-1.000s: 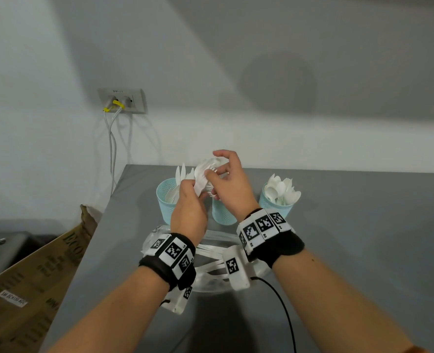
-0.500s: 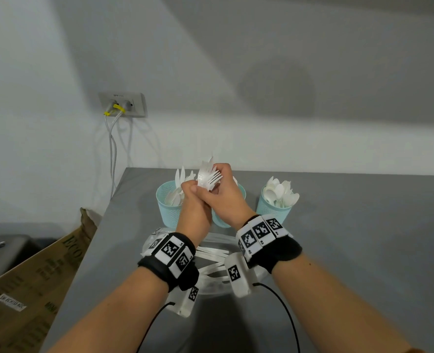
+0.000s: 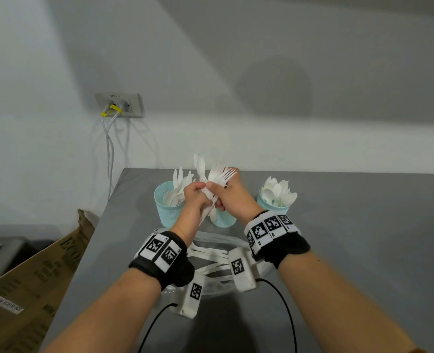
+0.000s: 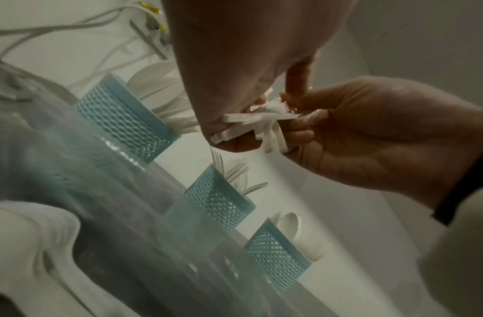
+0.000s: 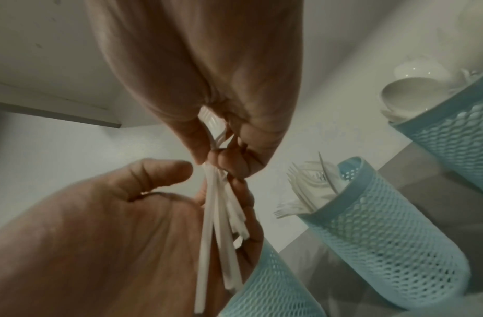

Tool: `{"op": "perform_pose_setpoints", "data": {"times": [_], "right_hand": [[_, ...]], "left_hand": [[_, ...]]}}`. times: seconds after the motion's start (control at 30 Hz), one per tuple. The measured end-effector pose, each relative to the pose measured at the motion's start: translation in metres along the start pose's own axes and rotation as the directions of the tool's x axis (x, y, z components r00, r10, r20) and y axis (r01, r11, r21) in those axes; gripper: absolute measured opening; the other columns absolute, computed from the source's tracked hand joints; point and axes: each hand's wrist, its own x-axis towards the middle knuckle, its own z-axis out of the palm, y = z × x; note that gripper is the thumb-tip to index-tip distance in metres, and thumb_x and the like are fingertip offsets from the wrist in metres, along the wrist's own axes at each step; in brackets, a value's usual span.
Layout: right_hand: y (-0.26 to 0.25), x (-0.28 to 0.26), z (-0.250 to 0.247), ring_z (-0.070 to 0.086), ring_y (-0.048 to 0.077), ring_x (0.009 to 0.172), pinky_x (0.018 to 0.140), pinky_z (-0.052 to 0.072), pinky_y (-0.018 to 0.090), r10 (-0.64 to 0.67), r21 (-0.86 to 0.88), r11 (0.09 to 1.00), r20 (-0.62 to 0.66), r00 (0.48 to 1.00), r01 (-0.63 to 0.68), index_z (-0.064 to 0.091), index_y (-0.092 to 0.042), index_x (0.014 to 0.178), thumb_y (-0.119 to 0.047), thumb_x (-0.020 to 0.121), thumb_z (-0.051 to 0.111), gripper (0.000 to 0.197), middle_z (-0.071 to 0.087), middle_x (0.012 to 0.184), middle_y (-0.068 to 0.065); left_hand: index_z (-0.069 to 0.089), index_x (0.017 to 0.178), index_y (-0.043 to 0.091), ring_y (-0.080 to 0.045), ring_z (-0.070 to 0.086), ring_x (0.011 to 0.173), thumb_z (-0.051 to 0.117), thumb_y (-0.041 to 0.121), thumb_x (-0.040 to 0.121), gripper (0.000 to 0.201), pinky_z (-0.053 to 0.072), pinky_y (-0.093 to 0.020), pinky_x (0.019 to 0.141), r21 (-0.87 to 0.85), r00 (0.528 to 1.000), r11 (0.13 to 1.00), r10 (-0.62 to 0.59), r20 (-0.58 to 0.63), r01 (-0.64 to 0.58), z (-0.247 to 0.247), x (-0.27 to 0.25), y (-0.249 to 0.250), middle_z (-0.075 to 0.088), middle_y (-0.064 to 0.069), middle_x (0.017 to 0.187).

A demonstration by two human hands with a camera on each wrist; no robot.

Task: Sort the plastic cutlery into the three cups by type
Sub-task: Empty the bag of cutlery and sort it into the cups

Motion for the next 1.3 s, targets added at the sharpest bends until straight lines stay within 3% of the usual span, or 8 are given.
{"op": "perform_pose_setpoints", "data": {"times": [0.13,0.33,0.53,0.67,0.83,0.97,1.17,1.3], "right_hand": [[-0.004,0.001,-0.011,0.047,0.004,0.037,0.041,0.04,0.019,0.017,-0.034,0.999,0.068,0.998,-0.015,0.048,0.009,0.111,-0.017,0.093,0.057,0.032,0.051,0.062,0.007],[-0.016,-0.001,-0.031,0.047,0.008,0.041,0.042,0.042,0.02,0.035,-0.097,0.995,0.202,0.979,-0.016,0.055,-0.006,0.086,-0.012,0.093,0.057,0.009,0.052,0.056,0.005],[-0.023,0.028,-0.064,0.057,0.022,0.065,0.063,0.052,0.035,-0.035,-0.158,0.987,-0.265,0.964,-0.008,0.036,-0.006,0.115,-0.012,0.092,0.055,0.031,0.058,0.087,0.014],[-0.002,0.038,-0.051,0.059,0.027,0.073,0.073,0.055,0.043,-0.053,-0.251,0.968,-0.3,0.952,-0.025,0.034,-0.018,0.107,-0.008,0.089,0.056,0.03,0.059,0.092,0.009],[0.032,0.042,-0.039,0.065,0.03,0.09,0.082,0.055,0.041,0.095,-0.287,0.943,-0.258,0.961,-0.17,0.05,-0.003,0.113,-0.011,0.085,0.064,0.033,0.062,0.099,0.013],[0.038,0.043,-0.037,0.054,0.02,0.093,0.085,0.045,0.032,0.006,-0.232,0.97,-0.277,0.961,-0.073,0.05,-0.007,0.114,-0.017,0.082,0.07,0.039,0.052,0.103,0.007],[0.047,0.037,-0.029,0.048,0.015,0.092,0.093,0.035,0.023,-0.022,-0.462,0.885,-0.175,0.984,-0.062,0.058,-0.004,0.121,-0.024,0.103,0.035,0.035,0.042,0.115,0.008],[0.052,0.035,-0.028,0.042,0.012,0.09,0.087,0.031,0.012,-0.082,-0.518,0.855,-0.188,0.979,-0.028,0.061,0.002,0.118,-0.024,0.1,0.044,0.035,0.042,0.115,0.011]], "left_hand": [[0.037,0.101,0.015,0.003,0.052,0.04,0.031,0.015,0.104,0.006,0.04,-0.008,0.045,0.046,0.996,0.995,0.086,0.027,-0.087,0.009,-0.008,0.009,0.057,0.01,0.047],[0.037,0.11,0.016,-0.011,0.052,0.064,0.038,0.015,0.102,0.009,0.047,-0.02,0.053,0.105,0.992,0.99,0.098,-0.082,-0.089,0.0,0.012,-0.003,0.05,-0.008,0.09],[0.034,0.105,0.02,-0.008,0.044,0.06,0.033,0.015,0.103,0.005,0.039,-0.013,0.042,0.207,0.975,0.966,0.185,-0.126,-0.156,-0.007,0.013,0.001,0.044,0.002,0.075],[0.036,0.093,0.03,-0.009,0.039,0.056,0.033,0.015,0.103,0.019,0.034,-0.016,0.043,0.207,0.974,0.962,0.201,-0.105,-0.176,-0.006,0.014,-0.003,0.042,0.002,0.071],[0.037,0.091,0.03,-0.008,0.038,0.055,0.036,0.012,0.102,0.022,0.033,-0.015,0.046,0.238,0.975,0.956,0.201,-0.095,-0.174,-0.009,0.014,-0.009,0.042,0.003,0.075],[0.037,0.094,0.028,-0.006,0.039,0.052,0.037,0.01,0.101,0.019,0.035,-0.011,0.045,0.216,0.977,0.964,0.184,-0.107,-0.158,-0.012,0.016,-0.01,0.047,-0.003,0.088],[0.035,0.108,0.017,-0.008,0.038,0.056,0.039,0.008,0.101,0.013,0.039,-0.011,0.051,0.202,0.974,0.962,0.206,-0.091,-0.185,-0.008,0.016,-0.016,0.046,0.002,0.096],[0.035,0.108,0.015,-0.008,0.038,0.057,0.038,0.006,0.1,0.013,0.04,-0.011,0.053,0.207,0.971,0.957,0.225,-0.081,-0.204,-0.004,0.013,-0.017,0.048,0.007,0.092]]}}
